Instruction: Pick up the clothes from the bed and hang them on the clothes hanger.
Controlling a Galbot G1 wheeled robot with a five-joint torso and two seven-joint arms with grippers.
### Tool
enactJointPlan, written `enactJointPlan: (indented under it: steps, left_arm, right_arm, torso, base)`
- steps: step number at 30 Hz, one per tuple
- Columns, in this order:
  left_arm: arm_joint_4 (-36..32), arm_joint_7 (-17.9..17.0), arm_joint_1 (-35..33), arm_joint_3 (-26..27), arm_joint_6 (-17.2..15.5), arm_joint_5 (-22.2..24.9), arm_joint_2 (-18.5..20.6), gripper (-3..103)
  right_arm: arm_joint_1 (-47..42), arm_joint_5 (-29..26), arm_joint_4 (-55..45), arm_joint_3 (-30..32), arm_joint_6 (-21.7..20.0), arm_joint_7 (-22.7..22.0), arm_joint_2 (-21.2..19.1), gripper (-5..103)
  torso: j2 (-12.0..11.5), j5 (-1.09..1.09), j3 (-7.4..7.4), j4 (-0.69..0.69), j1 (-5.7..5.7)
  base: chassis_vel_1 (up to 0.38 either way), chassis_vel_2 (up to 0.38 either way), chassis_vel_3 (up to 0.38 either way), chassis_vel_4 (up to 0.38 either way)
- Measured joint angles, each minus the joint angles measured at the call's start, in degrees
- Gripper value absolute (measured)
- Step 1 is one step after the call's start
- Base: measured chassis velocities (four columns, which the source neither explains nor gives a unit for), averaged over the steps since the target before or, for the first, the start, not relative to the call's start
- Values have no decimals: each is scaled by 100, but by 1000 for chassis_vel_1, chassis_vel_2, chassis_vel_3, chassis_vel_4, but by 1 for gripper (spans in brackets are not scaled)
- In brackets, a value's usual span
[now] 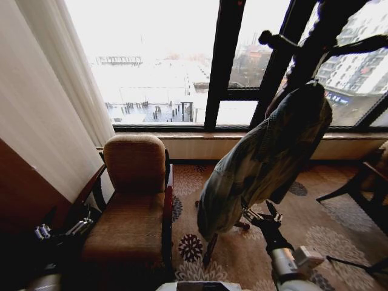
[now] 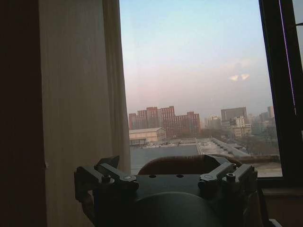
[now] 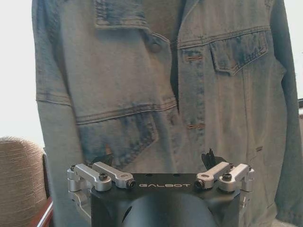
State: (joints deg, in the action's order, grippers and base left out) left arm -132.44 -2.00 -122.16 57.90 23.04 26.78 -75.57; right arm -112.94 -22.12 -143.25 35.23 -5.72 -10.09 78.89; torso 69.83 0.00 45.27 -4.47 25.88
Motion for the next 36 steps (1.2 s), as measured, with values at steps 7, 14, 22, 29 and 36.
enactJointPlan:
  steps: [7,14,22,29,36]
  left_arm:
    - [0,0,0,0,0,1,0,100]
    - [0,0,0,0,0,0,0,100]
    - [0,0,0,0,0,0,0,100]
    - [0,0,0,0,0,0,0,100]
    - [0,0,0,0,0,0,0,100]
  right_arm:
    - [2,-3,-2,3,2,1,-1,100]
    - [4,-5,-2,7,4,1,-1,100]
    - [5,-5,-2,8,5,1,-2,100]
    - [5,-5,-2,8,5,1,-2,100]
    - [5,-5,0,9,5,1,-2,100]
  torso:
    - [0,0,0,0,0]
    - [0,0,0,0,0]
    - [0,0,0,0,0]
    - [0,0,0,0,0]
    - [0,0,0,0,0]
  base:
    - [0,0,0,0]
    - [0,0,0,0]
    - [0,0,0,0]
    - [0,0,0,0]
    - [0,0,0,0]
